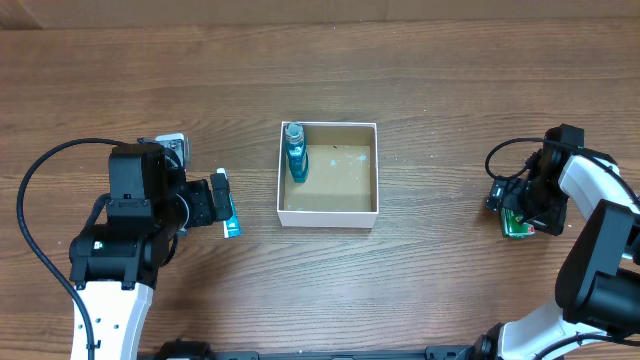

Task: Pack container
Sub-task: 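Move the right gripper to the green Dettol soap and grasp it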

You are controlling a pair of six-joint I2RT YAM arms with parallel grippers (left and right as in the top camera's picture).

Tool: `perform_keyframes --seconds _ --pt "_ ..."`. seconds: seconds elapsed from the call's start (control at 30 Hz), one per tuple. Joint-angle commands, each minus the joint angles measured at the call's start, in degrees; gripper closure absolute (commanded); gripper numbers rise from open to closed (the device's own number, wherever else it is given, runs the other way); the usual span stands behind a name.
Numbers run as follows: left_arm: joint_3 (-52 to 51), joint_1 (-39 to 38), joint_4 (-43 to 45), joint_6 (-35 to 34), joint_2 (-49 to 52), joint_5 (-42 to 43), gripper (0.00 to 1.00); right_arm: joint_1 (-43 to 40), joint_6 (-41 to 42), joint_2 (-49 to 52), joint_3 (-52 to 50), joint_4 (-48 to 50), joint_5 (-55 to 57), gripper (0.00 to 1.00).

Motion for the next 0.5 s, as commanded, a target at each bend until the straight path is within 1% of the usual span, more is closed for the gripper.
perform_keyframes --seconds 0.0,0.13,0.2,0.27,0.33,0.47 --pt "1.5 0.5 -0.1 1.4 0.1 -0.9 0.00 0.1 -0.4 -0.1 -0.2 -0.5 -0.6 0.07" --pt "1.5 0.5 -0.2 1.4 0.1 -0.9 0.00 0.1 -0.4 -0.1 -0.2 -2.0 -0.5 0.15" --pt "1.5 0.5 -0.2 1.4 0.1 -0.9 0.00 0.1 -0.4 -0.1 -0.2 -2.2 -0.5 0.21" --pt "1.5 0.5 -0.2 1.4 0.1 -0.9 0.00 0.1 -0.4 -0.1 -0.2 -2.2 -0.5 0.31" --pt "1.5 0.5 -0.2 1.4 0.1 -0.9 0.00 0.1 -0.4 -0.1 -0.2 -2.2 -0.5 0.38" --pt "1.5 0.5 -0.2 1.4 0.1 -0.8 0.00 0.1 -0.4 -0.1 -0.2 -1.9 -0.5 0.41"
